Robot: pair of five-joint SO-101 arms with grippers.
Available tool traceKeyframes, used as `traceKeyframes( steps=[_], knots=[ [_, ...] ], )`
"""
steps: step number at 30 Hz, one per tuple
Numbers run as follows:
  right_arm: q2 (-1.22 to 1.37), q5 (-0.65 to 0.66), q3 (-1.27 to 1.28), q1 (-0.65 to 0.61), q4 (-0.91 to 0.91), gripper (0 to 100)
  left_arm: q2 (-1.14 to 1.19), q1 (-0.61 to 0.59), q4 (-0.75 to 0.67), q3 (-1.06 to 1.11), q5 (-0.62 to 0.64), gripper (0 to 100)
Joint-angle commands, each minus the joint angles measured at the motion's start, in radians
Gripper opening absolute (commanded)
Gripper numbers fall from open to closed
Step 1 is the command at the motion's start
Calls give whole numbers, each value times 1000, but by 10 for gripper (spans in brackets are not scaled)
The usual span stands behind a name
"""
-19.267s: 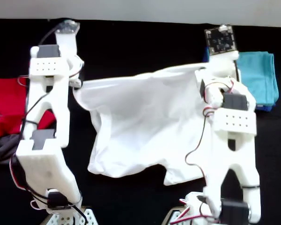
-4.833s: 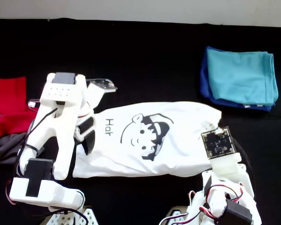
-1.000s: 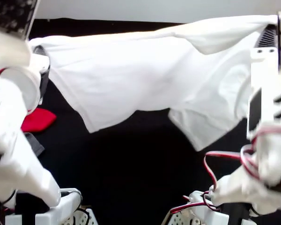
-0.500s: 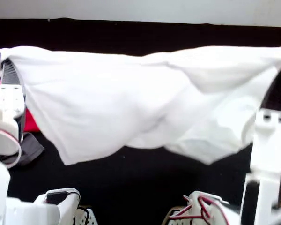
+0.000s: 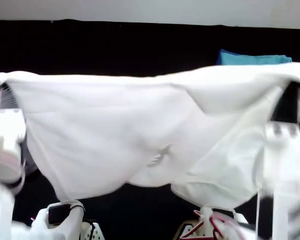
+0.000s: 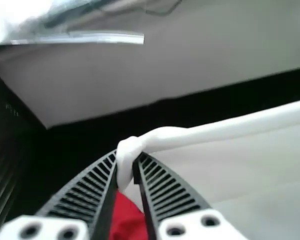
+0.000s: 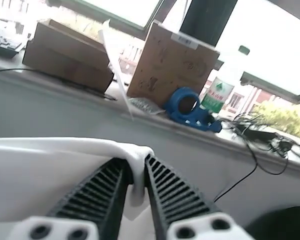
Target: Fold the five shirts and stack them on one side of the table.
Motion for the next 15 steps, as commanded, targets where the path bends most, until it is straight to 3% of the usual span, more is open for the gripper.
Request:
traceKeyframes(
  steps=[1,9,15],
  knots=[
    [87,-17,136,-50,-44,5,62,-44,-6,157,0,8],
    [338,-15,437,-101,-317,5,381,-27,-176,292,0,8],
    [516,-12,414,-114,-503,5,693,42,-222,-15,2,8]
  ],
)
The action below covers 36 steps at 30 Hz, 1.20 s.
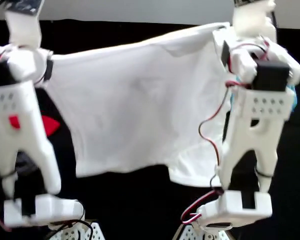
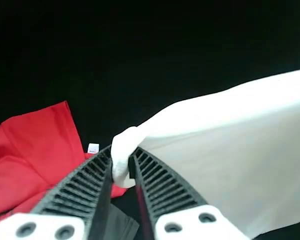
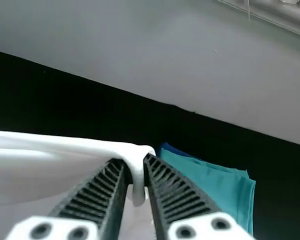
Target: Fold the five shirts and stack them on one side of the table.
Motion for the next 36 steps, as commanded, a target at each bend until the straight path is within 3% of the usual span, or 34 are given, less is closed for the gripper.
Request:
traceKeyframes(
  steps=[1,6,15,23,29,36],
  knots=[
    [62,-3,-45,2,-85,5,160,30,-25,-259,0,8],
    [156,-3,-67,1,-81,5,401,31,-25,-498,-2,8],
    [292,-5,-67,-44,68,5,713,71,-25,-708,5,8],
    [390,-5,-65,-53,294,5,885,94,176,-708,3,8],
    [440,-5,-74,-53,423,5,863,64,210,-621,2,8],
    [340,-98,7,-7,450,5,524,64,207,-107,-2,8]
  ],
)
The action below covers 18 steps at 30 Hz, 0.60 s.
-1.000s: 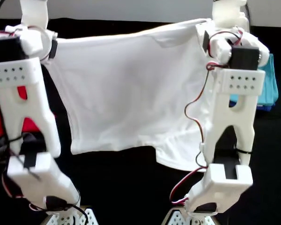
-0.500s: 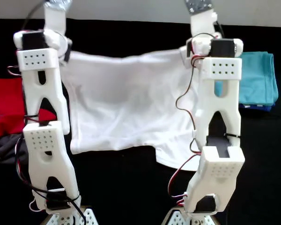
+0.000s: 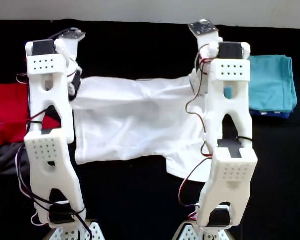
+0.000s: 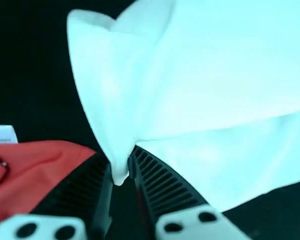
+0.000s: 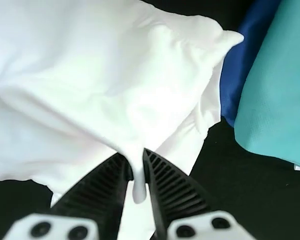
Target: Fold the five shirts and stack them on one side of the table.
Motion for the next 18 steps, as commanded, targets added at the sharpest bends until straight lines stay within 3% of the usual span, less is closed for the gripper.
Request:
traceKeyframes(
  steps=[1,8,14,18],
  knots=[
    [-131,-31,65,42,13,5,-254,4,8,265,0,8],
    [-446,21,610,64,-39,5,-495,12,5,621,-20,8],
    [-723,75,1061,65,-196,5,-518,12,2,759,-78,8],
    [-865,110,1228,74,-226,5,-529,10,2,826,-78,9]
  ],
)
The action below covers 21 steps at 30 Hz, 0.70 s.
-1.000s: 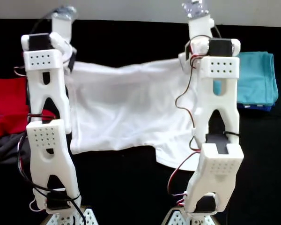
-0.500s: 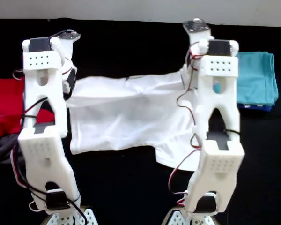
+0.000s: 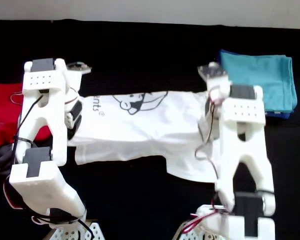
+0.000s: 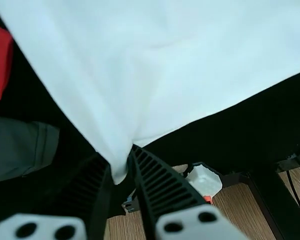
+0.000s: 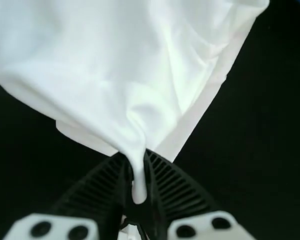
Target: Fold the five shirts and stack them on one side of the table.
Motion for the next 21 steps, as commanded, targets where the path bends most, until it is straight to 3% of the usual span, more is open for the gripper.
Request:
traceKeyframes(
  steps=[1,13,21],
  knots=[
    [-142,37,124,24,-16,5,-56,5,3,38,-9,9],
    [-255,106,208,105,-18,5,-64,19,-3,84,-11,9],
    [-194,106,352,104,-209,6,-64,18,-203,265,-11,11]
  ],
)
